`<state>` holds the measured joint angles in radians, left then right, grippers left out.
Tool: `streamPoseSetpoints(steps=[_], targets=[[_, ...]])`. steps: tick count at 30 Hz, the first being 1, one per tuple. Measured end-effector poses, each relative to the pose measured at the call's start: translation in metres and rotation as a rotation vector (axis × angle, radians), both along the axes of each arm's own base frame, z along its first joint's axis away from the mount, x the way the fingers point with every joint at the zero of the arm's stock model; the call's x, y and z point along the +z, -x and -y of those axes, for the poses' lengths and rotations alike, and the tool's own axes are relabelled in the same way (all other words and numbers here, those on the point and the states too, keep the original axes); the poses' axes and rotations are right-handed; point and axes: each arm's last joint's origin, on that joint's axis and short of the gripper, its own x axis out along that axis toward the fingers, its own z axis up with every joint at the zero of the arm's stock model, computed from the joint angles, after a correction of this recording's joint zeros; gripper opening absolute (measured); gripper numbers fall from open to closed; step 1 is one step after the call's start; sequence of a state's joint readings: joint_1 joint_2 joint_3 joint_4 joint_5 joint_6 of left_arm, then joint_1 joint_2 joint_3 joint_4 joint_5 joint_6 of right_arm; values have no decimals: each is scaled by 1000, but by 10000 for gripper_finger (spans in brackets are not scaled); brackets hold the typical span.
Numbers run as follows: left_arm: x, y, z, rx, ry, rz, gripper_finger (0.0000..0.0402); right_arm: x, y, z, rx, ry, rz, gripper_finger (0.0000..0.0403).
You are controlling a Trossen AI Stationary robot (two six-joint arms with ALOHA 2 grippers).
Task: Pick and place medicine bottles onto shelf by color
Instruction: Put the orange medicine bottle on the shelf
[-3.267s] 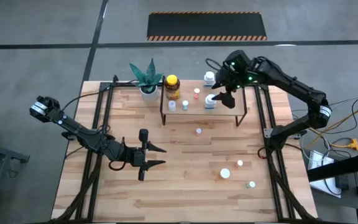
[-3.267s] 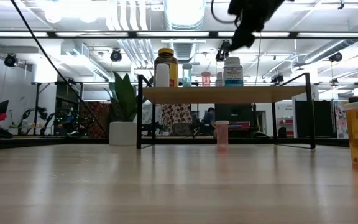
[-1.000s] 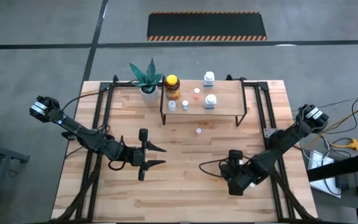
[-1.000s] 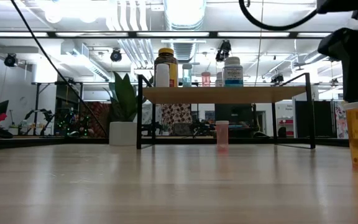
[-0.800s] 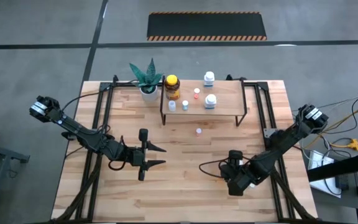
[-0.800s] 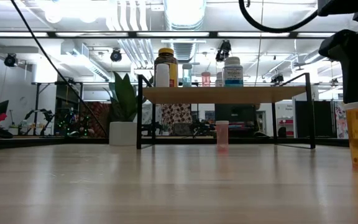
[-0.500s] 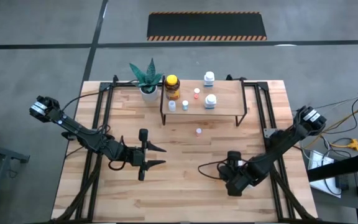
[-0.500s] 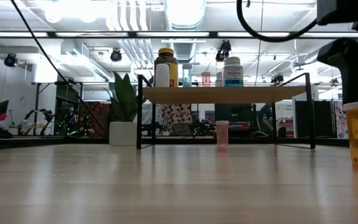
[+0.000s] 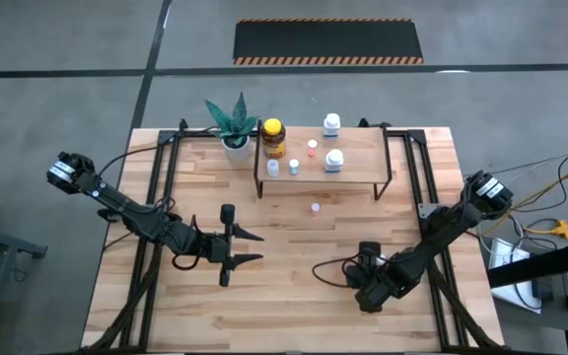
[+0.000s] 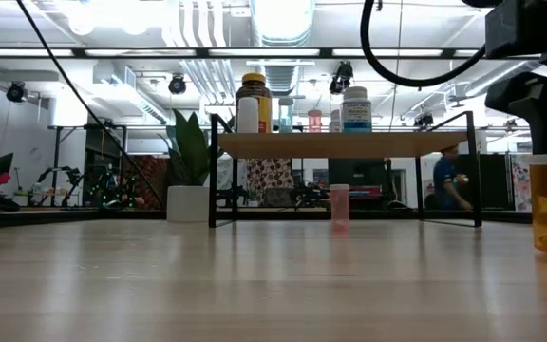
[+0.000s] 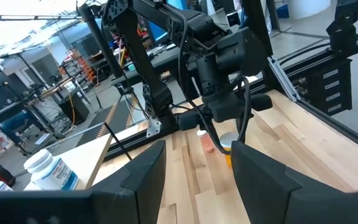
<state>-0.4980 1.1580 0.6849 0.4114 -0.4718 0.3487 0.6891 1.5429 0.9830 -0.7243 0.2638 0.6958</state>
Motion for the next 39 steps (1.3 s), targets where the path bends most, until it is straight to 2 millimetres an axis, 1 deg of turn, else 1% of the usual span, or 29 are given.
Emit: streamPoseSetpoints(steps=[4,9,14,19,25,32,36,39], targets=[[0,0,0,0,2,0,164,4,1,1,0,-11,13,199],[0,0,0,1,3,0,164,8,0,0,-1,-19,21,194],[0,0,0,1,4,0,164,21,-6,-5,2,-44,40,193],[0,0,0,1,4,0,164,41,-11,-8,0,-43,38,193],[0,0,0,1,7,-1,164,71,-18,-14,10,-56,70,194],[0,0,0,2,31,-1,164,112,-24,-19,59,-68,116,194],[-1,0,0,4,54,-5,164,138,-24,-17,71,-25,150,194],[-2,0,0,3,56,-6,164,153,-24,-13,85,23,174,194]])
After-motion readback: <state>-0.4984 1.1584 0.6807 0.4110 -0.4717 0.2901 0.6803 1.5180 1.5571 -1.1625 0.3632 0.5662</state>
